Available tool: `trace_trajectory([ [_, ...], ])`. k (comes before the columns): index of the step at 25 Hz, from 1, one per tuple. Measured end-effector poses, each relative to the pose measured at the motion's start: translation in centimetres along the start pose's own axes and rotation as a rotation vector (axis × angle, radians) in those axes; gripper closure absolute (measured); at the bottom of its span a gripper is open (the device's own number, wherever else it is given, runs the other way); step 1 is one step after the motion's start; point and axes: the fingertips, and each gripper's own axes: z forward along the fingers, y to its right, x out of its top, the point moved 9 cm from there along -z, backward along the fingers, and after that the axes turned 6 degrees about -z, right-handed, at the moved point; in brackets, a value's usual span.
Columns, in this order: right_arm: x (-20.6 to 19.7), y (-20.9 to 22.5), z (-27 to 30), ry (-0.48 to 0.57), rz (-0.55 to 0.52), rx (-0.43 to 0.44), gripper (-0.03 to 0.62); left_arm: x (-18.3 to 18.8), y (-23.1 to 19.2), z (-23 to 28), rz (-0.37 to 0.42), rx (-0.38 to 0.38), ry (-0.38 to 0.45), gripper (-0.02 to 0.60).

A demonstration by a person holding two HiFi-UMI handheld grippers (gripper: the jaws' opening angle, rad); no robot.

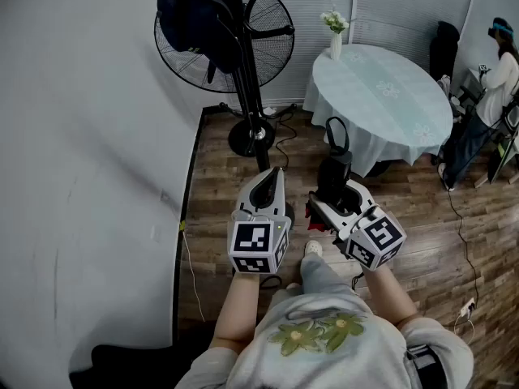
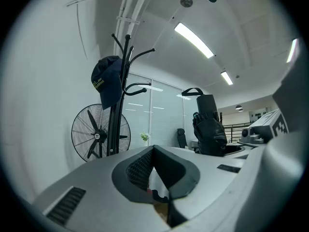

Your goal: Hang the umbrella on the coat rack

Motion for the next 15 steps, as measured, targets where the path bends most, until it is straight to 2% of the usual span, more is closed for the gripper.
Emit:
trace_trajectory([
  [8,0.1,1.2,1.9,0.017,0.037,0.017,0.382,0.1,-1.4,1.2,-0.012,0.011,0.005,0.577],
  [15,0.7,2.6,4.5,0.032,0.028,0.036,0.381,0.1,-3.1,3.2,-0.007,0.016,-0.018,0.577],
])
